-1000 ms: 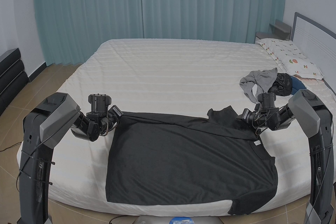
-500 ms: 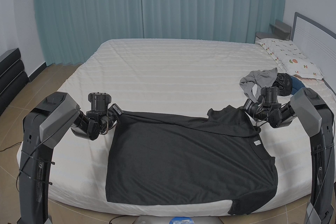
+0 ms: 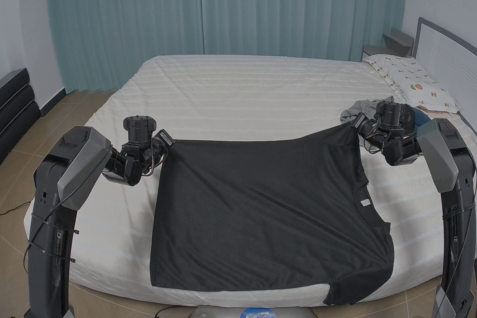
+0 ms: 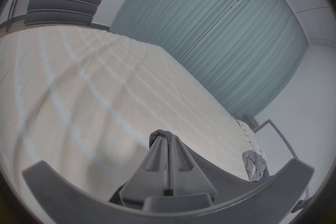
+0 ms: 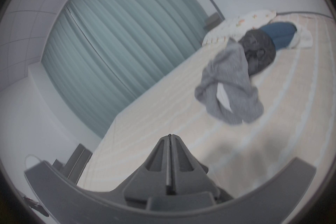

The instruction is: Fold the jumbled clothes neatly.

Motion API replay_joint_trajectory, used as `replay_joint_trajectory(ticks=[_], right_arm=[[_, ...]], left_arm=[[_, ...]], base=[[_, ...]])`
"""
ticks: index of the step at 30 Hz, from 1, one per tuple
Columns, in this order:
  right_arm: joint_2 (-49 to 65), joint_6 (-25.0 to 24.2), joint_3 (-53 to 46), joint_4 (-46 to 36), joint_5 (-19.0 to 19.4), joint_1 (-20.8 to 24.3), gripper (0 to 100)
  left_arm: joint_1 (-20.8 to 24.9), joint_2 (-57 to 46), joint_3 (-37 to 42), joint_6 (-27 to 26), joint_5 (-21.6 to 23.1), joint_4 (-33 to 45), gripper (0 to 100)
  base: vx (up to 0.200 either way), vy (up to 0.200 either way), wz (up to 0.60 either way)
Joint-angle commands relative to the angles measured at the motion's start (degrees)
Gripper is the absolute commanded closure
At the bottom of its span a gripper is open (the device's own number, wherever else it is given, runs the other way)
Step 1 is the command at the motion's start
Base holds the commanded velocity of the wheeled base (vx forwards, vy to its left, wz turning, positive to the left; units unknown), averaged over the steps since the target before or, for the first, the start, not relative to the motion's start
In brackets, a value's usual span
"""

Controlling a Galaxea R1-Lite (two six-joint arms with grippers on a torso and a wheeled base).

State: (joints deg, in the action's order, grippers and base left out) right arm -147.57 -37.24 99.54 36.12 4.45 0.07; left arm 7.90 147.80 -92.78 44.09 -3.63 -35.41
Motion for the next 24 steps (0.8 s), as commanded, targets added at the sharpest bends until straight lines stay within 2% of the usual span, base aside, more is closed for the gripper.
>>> replay_joint_trajectory(ticks=[1,13,24], right_arm=[[-3.4,0.1,8.0,1.5,-5.1,0.4,100],[-7.3,0.8,10.9,3.3,-6.7,0.5,100],[-10.5,1.1,11.6,3.2,-7.0,0.5,100]], left_arm=[[0.1,4.0,-7.6,-0.2,-0.6,1.1,100],[0.5,10.8,-17.2,-0.3,-0.6,4.1,100],[0.6,14.1,-20.9,-0.4,-0.5,6.4,100]], base=[[0.000,0.000,0.00],[0.000,0.000,0.00],[0.000,0.000,0.00]])
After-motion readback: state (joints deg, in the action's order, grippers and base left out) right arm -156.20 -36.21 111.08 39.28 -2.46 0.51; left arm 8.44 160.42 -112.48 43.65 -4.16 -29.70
